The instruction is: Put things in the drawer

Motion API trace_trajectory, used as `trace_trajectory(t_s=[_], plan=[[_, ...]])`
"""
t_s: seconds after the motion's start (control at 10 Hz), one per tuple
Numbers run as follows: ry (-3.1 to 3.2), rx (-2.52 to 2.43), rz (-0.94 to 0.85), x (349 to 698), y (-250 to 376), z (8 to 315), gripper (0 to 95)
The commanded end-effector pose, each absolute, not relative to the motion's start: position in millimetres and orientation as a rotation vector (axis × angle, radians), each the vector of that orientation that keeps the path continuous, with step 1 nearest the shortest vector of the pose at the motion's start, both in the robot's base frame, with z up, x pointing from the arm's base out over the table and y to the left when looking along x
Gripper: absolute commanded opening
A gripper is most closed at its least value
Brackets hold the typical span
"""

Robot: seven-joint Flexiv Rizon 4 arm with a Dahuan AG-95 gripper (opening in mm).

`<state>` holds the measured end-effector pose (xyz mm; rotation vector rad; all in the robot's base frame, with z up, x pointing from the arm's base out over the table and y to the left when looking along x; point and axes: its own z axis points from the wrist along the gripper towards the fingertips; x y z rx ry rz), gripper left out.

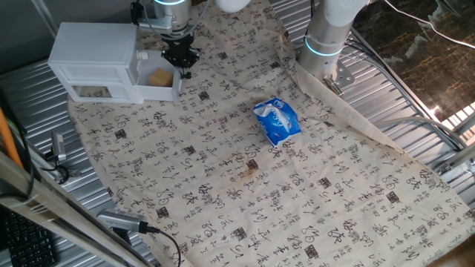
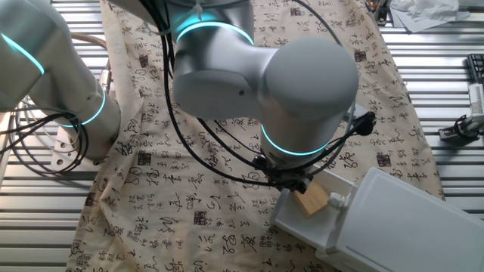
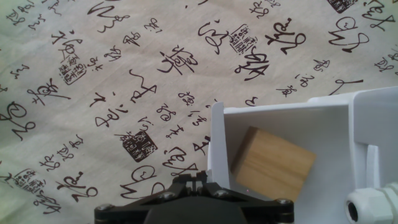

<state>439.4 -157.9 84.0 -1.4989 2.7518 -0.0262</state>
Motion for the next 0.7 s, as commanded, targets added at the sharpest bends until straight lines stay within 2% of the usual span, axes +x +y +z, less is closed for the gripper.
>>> trace_trajectory(t_s=[0.1, 0.7], plan=[[2.755, -1.500, -0.036, 439.2, -158.2, 85.3, 0.0], [2.742, -1.512, -0.064, 438.7, -157.9, 89.0, 0.0]])
